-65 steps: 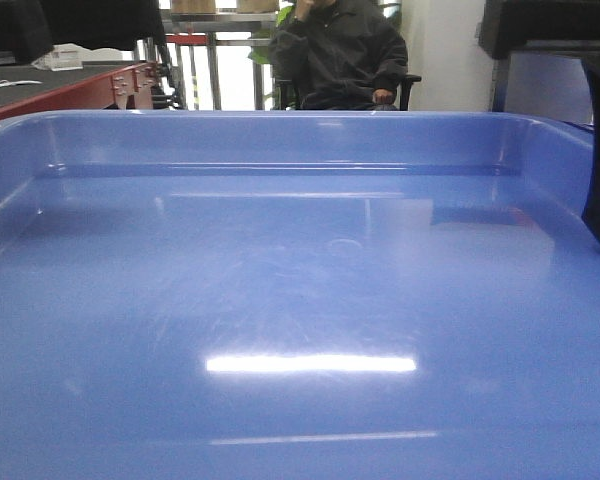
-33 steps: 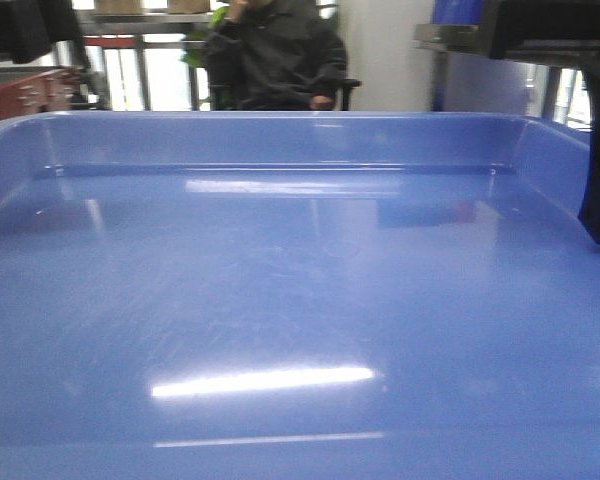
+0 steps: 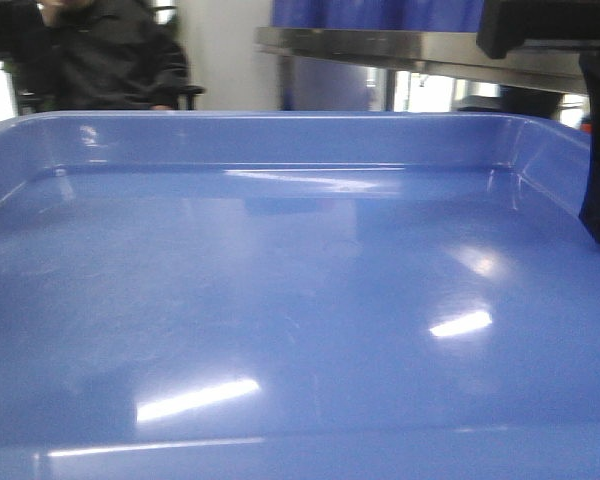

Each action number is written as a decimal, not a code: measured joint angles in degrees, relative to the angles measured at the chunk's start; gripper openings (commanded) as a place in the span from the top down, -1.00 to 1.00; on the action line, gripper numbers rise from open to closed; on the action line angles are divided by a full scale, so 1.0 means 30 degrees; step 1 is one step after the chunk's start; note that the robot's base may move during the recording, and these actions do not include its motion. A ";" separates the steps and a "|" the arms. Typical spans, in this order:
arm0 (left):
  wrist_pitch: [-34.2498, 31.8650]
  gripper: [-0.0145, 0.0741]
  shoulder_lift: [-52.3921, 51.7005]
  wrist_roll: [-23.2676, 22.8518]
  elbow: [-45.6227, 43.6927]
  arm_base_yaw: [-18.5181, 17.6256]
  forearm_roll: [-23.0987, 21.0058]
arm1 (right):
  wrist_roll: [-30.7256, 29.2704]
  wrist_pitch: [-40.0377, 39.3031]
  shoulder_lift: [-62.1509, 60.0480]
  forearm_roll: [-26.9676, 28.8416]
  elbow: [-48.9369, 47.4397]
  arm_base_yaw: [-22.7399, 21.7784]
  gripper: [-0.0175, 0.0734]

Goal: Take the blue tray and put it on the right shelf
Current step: 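Hold the tray while the base drives up to the metal shelf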

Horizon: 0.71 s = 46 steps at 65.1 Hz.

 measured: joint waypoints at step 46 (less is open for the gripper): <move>0.0000 0.60 0.0000 0.0000 0.0000 0.0000 0.0000 | 0.0000 0.0000 0.0000 0.0000 0.0000 0.0000 0.03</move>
